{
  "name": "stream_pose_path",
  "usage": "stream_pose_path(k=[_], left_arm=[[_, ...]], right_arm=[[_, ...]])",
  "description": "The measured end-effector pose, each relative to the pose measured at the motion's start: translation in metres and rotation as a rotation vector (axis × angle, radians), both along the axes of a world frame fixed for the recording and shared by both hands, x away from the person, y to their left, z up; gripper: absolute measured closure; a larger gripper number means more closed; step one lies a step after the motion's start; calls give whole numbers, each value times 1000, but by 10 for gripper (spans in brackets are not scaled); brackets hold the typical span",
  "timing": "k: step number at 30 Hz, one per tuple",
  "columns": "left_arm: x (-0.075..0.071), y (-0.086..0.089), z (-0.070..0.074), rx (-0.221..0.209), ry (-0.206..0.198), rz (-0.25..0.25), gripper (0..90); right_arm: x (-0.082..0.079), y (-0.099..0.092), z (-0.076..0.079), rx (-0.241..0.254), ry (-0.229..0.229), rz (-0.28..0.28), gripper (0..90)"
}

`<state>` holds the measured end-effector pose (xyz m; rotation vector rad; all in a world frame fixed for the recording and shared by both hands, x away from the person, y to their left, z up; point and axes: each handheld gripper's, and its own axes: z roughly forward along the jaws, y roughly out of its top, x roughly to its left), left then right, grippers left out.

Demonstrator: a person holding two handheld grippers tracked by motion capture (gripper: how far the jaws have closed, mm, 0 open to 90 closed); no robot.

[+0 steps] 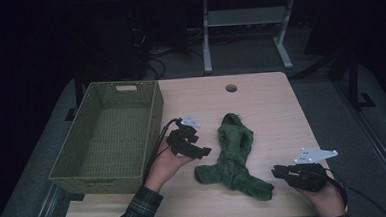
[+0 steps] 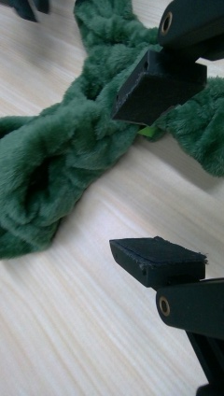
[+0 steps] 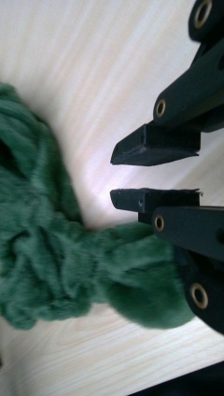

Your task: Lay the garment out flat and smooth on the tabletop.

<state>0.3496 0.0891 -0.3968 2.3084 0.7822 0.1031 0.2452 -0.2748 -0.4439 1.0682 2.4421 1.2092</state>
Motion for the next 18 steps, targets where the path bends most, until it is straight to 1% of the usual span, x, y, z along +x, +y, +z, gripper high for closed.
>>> stream_pose_path(k=[3,5,6,7,9,10,12,13,14,15,16,17,18], left_arm=[[-4,-2,-7,12,13,-11,322],[-8,-4,-13,18,21,-9,342],[-10,-4,-16,20,28,-12,348],[-11,-4,-18,28,33,-22,361],[-16,-4,-22,27,42,-28,366],[-19,-3,-24,30,42,-29,368],[-23,-1,-26,30,49,-38,373],[-26,-1,-28,27,50,-39,374],[-28,0,-30,31,56,-50,374],[-30,1,-31,32,56,-54,374],[-33,0,-34,23,56,-44,374],[-34,2,-35,23,57,-46,374],[-36,3,-37,24,57,-50,374]], right_arm=[[6,4,6,14,-9,1,724],[14,9,8,19,-21,5,706],[17,11,9,22,-17,2,694],[22,13,10,24,-22,5,681],[28,17,13,19,-21,3,666],[33,19,14,17,-27,5,657],[44,23,18,27,-19,4,645],[47,25,19,23,-23,2,645],[52,27,21,28,-33,2,645],[58,29,24,37,-32,4,640],[65,31,26,32,-37,5,639],[71,34,28,33,-44,2,639],[78,36,31,31,-41,3,635]])
